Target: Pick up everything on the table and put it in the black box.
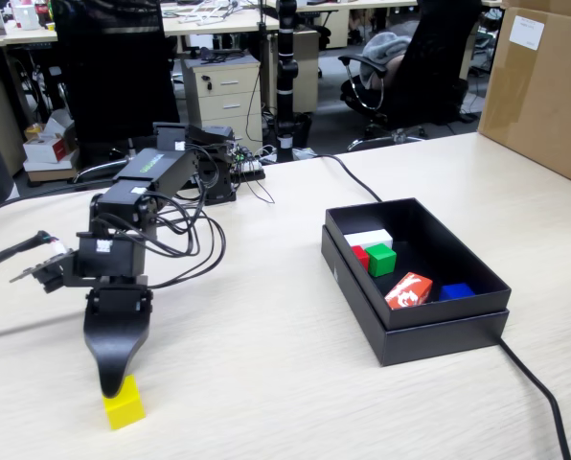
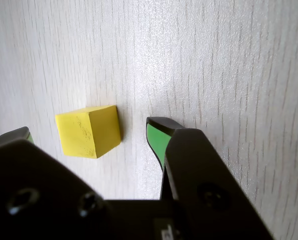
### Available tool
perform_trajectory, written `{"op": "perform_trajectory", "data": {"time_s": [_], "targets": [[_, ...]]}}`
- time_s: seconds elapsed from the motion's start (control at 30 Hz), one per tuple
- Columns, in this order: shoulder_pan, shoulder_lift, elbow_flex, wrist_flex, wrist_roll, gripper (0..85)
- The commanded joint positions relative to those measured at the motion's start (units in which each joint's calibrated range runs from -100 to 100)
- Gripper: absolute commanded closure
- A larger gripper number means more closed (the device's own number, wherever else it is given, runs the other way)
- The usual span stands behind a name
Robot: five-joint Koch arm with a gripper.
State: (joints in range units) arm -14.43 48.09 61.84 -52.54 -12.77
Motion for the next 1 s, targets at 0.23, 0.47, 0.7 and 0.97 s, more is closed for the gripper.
{"op": "perform_trajectory", "data": {"time_s": [0.23, 0.47, 0.7, 0.97], "targets": [[0.7, -0.9, 5.4, 2.6, -1.4, 39.5], [0.4, -0.4, 5.5, 5.1, -1.4, 40.8], [0.0, -0.1, 5.3, 5.1, -3.6, 45.0], [-0.2, -0.4, 5.2, 4.3, -6.5, 67.0]]}}
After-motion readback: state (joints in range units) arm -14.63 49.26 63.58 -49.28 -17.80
